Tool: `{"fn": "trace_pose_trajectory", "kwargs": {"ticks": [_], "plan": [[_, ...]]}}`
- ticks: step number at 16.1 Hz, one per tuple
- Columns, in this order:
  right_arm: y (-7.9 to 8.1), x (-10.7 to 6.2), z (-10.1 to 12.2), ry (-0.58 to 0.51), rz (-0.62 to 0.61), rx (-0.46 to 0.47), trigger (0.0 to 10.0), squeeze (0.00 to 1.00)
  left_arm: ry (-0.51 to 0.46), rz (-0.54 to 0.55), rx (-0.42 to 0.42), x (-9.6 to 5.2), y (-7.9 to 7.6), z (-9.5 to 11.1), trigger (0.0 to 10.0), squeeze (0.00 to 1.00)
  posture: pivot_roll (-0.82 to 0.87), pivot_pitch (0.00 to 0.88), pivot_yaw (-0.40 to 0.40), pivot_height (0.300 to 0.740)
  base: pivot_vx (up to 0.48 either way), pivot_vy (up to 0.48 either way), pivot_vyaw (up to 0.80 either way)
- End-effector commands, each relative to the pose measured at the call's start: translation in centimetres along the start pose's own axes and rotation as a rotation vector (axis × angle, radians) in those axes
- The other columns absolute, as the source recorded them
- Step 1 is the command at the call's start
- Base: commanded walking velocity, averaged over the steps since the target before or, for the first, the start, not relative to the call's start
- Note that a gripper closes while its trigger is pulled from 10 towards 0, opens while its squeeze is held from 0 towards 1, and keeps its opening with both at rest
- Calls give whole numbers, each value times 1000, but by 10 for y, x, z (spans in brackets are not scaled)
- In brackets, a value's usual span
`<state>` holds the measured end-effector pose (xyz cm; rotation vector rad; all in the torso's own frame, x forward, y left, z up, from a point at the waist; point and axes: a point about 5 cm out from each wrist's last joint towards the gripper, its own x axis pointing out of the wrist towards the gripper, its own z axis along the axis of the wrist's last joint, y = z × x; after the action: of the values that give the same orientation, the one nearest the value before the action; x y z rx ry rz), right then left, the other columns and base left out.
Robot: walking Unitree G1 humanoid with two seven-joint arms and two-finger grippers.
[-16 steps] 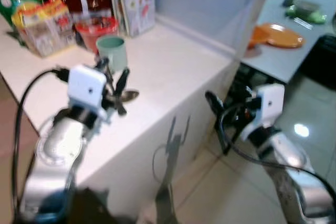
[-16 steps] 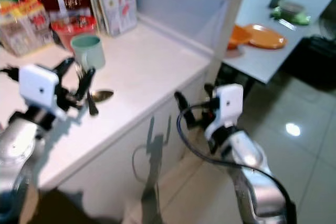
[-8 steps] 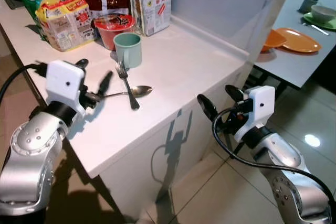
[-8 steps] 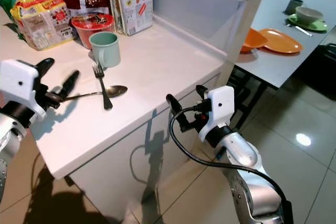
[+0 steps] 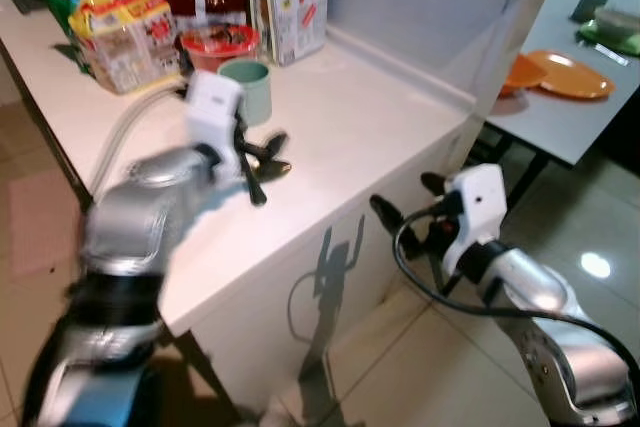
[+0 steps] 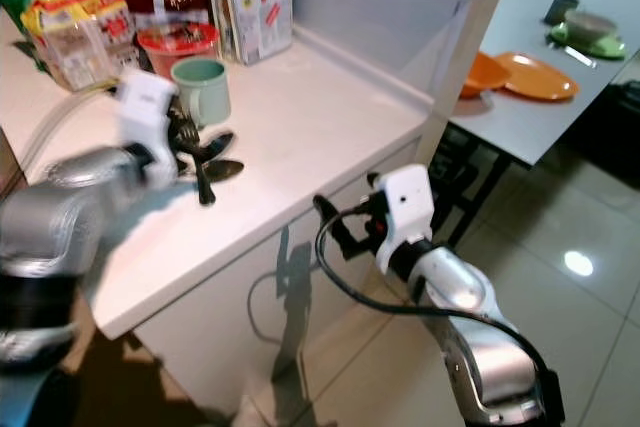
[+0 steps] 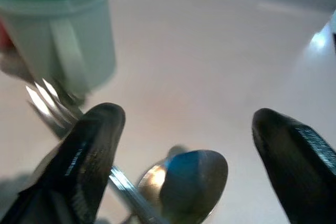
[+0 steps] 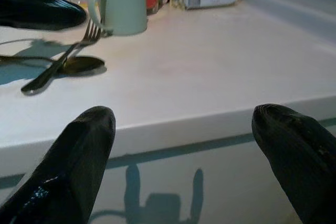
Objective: Setting the table
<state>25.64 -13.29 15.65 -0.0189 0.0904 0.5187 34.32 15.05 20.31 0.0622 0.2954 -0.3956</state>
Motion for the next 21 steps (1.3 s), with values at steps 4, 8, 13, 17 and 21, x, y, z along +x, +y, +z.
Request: {"fn": "trace_pose_trajectory", "kwargs": {"ticks": [4,8,13,17,21], "plan": [[-1,0,4,31,10,-44,10000,0,96,132,21,21,3,6,10000,1000,60,0,-20,740,0,0,0],[7,0,3,64,69,-76,10000,0,139,168,27,31,4,4,10000,1000,55,0,-13,740,0,0,0],[9,0,2,89,89,-88,10000,0,176,193,39,36,8,-3,10000,1000,56,0,-11,740,0,0,0],[11,1,1,102,112,-93,10000,0,161,265,-27,40,20,-5,10000,0,54,0,-10,740,0,0,0],[12,1,0,112,128,-99,10000,0,157,260,-43,43,21,-5,9647,0,54,0,-10,740,0,0,0]]}}
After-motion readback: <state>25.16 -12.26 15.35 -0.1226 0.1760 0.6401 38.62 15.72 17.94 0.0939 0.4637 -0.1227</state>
